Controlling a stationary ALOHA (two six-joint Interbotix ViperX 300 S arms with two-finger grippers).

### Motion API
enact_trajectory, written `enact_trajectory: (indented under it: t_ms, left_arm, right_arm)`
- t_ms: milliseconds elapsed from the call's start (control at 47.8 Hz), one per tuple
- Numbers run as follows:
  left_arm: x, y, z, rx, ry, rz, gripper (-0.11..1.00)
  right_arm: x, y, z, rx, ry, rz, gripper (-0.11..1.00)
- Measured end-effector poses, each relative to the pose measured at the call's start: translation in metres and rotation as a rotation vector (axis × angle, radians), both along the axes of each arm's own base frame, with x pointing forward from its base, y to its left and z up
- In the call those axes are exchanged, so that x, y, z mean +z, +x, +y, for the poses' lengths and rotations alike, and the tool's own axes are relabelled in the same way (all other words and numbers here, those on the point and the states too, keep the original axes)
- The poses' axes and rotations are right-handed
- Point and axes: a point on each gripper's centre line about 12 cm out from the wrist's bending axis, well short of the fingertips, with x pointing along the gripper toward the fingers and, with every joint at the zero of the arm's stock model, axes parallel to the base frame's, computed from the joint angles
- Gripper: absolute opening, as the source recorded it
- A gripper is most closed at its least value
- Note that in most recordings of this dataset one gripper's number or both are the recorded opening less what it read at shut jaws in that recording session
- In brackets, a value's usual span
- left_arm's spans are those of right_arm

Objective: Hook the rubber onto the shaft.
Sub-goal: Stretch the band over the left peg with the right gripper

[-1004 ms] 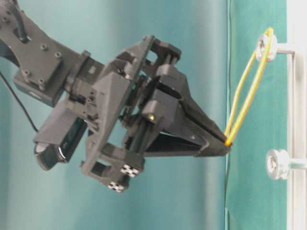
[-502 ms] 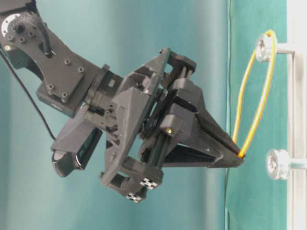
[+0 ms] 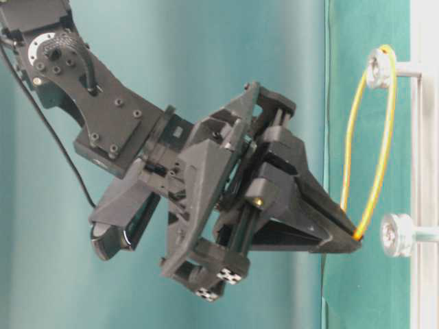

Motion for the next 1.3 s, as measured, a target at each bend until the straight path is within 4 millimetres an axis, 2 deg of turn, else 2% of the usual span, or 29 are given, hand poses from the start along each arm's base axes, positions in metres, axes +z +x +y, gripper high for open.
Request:
enact_trajectory:
  t_ms: [669,1297]
  left_arm:
    - [0.000,0.000,0.000,-0.001,0.000,0.000,0.00]
    - [0.000,0.000,0.000,-0.005,0.005,0.002,0.00]
  right_arm:
    - [-0.025,0.011,-0.008,-0.011,0.010,-0.017,0.07]
    - [-0.033,0.019,-0.012,-0.029,0.025,-0.015,0.07]
